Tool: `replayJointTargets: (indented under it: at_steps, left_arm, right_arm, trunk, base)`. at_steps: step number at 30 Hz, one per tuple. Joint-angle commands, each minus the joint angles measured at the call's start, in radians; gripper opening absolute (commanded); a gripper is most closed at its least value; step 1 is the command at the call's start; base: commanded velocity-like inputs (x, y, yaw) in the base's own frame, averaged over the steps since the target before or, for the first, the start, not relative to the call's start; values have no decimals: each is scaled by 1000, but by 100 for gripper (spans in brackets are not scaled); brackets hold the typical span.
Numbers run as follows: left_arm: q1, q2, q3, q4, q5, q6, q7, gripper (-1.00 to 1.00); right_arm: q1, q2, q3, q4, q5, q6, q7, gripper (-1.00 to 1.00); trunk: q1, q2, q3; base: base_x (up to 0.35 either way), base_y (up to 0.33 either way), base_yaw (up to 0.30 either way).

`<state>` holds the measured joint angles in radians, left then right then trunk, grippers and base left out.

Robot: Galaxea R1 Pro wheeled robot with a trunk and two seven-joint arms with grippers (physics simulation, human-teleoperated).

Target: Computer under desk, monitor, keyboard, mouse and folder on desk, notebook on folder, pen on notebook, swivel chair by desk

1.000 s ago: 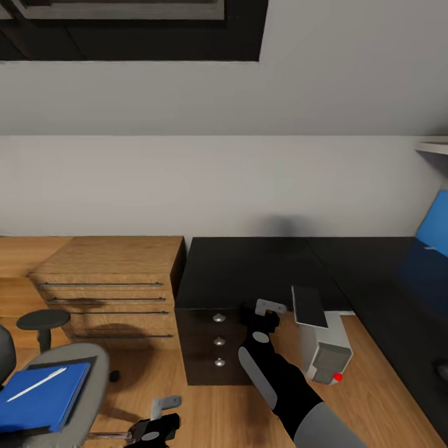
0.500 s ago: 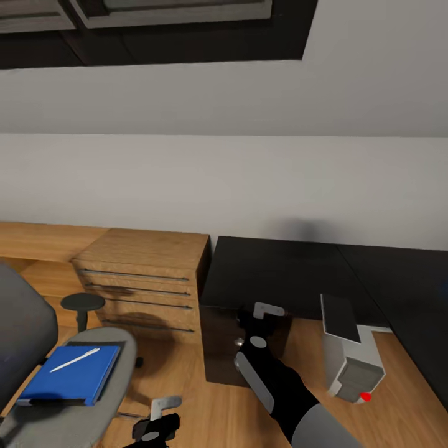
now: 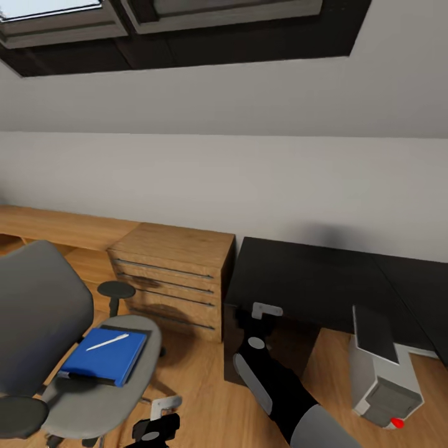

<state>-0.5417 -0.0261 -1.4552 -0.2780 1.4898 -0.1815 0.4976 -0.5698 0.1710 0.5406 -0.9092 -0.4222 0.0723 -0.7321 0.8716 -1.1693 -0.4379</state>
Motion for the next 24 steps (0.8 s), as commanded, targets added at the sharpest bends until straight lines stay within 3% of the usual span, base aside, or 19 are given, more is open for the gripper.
replayJointTargets:
  at_steps: [1, 24]
  left_arm:
    - [-1, 0, -9, -1, 11, -6, 4, 100]
    - [-1, 0, -9, -1, 11, -6, 4, 100]
  right_arm:
    - [-1, -1, 3, -2, -3, 7, -7, 100]
    - [-1, -1, 5, -1, -3, 7, -7, 100]
  trunk:
    - [0, -1, -1]
    - [0, -1, -1]
  base:
    - [0, 0, 281]
    - [0, 0, 281]
